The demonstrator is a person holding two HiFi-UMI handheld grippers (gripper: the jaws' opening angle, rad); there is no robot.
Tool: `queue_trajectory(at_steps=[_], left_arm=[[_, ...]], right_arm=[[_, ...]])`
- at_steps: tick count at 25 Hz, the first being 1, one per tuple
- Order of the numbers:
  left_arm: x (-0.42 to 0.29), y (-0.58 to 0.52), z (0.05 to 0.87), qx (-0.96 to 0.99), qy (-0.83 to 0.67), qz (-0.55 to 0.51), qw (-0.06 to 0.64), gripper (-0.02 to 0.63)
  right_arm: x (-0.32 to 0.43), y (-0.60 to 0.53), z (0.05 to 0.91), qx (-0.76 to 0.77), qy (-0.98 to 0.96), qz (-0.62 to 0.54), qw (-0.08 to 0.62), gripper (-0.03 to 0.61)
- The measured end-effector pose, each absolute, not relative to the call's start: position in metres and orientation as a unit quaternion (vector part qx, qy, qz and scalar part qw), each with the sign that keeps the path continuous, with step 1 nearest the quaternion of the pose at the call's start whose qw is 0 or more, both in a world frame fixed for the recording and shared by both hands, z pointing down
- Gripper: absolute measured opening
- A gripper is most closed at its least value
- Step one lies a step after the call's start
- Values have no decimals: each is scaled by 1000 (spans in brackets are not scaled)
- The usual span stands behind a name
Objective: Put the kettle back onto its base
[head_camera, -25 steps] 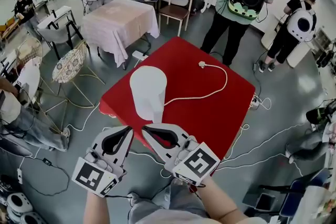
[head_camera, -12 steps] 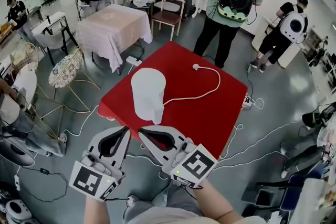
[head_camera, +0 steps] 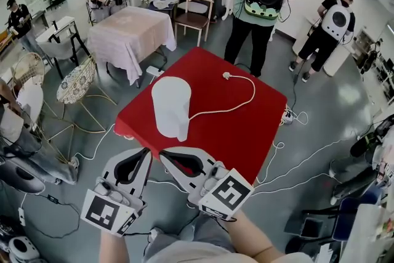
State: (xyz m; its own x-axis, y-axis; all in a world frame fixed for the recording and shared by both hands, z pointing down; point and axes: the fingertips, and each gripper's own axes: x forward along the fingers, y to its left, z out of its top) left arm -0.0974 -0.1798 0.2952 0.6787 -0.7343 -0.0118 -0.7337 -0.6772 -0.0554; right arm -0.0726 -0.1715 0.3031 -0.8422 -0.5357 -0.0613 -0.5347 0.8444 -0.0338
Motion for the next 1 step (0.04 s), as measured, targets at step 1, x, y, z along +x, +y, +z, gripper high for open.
queue_trajectory(at_steps=[1], left_arm=[[-99,-179,294,-916,400,-5,28,11]], right_arm=[[-74,-171,302,-280,959,-7,35,6]])
